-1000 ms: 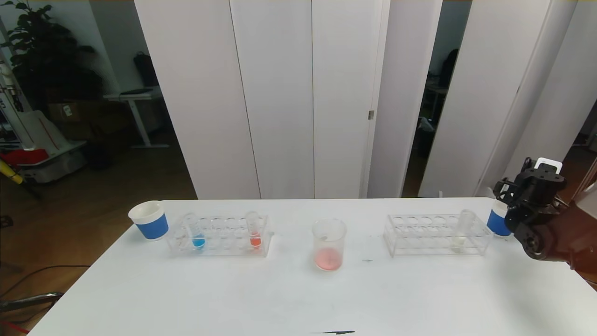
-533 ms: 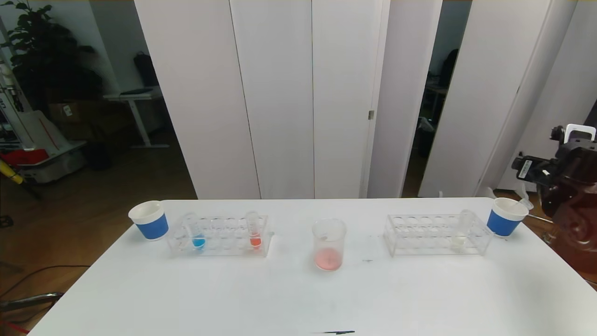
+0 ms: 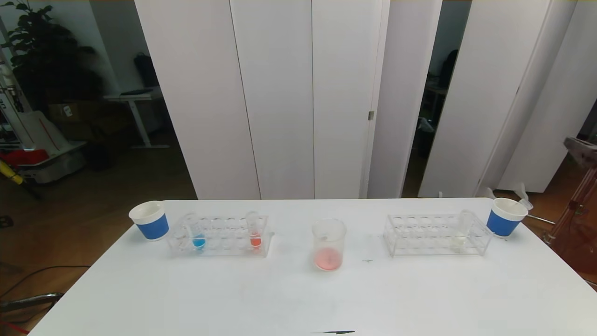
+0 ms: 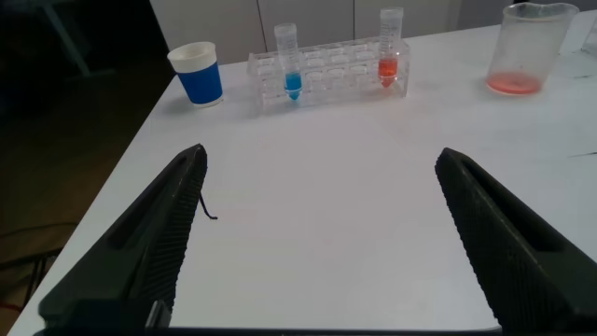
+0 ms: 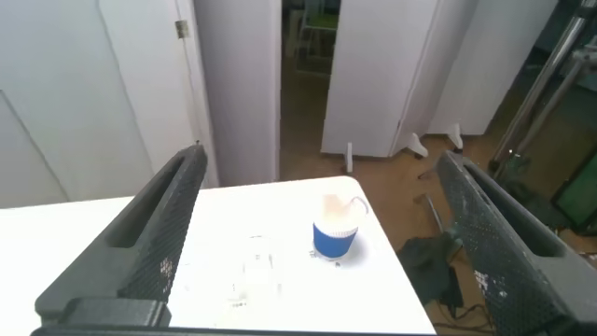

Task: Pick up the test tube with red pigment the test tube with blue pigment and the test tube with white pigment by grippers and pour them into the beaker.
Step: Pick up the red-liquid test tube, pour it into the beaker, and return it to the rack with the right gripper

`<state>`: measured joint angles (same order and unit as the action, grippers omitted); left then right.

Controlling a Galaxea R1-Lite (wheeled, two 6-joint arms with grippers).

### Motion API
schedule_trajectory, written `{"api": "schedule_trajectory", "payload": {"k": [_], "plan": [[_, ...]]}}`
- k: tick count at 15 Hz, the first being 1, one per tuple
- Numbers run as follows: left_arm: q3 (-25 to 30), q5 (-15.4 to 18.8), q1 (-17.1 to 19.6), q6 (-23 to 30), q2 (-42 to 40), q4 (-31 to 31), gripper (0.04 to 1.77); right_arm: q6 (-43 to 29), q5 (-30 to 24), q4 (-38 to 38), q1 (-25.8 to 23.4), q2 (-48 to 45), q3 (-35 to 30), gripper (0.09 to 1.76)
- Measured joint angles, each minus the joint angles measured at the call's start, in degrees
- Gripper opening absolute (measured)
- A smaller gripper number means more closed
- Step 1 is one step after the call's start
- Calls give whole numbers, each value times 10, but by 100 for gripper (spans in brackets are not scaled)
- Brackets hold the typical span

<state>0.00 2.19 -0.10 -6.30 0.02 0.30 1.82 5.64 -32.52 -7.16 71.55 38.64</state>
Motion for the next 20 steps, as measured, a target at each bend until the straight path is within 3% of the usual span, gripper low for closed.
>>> {"api": "schedule_trajectory", "payload": {"k": [3,7,9,13,17,20], "plan": [[0,0,0,0,0,0,175,10,-42,144,13,-185,-50,175],[0,0,0,0,0,0,175,17,-59,344,34,-415,-90,175],[0,0,0,0,0,0,175,18,-59,392,43,-508,-116,175],[0,0,0,0,0,0,175,19,-55,410,64,-636,-214,175],[0,0,0,0,0,0,175,14,-57,405,69,-697,-288,175],[0,0,0,0,0,0,175,13,-58,329,69,-713,-348,175]]}}
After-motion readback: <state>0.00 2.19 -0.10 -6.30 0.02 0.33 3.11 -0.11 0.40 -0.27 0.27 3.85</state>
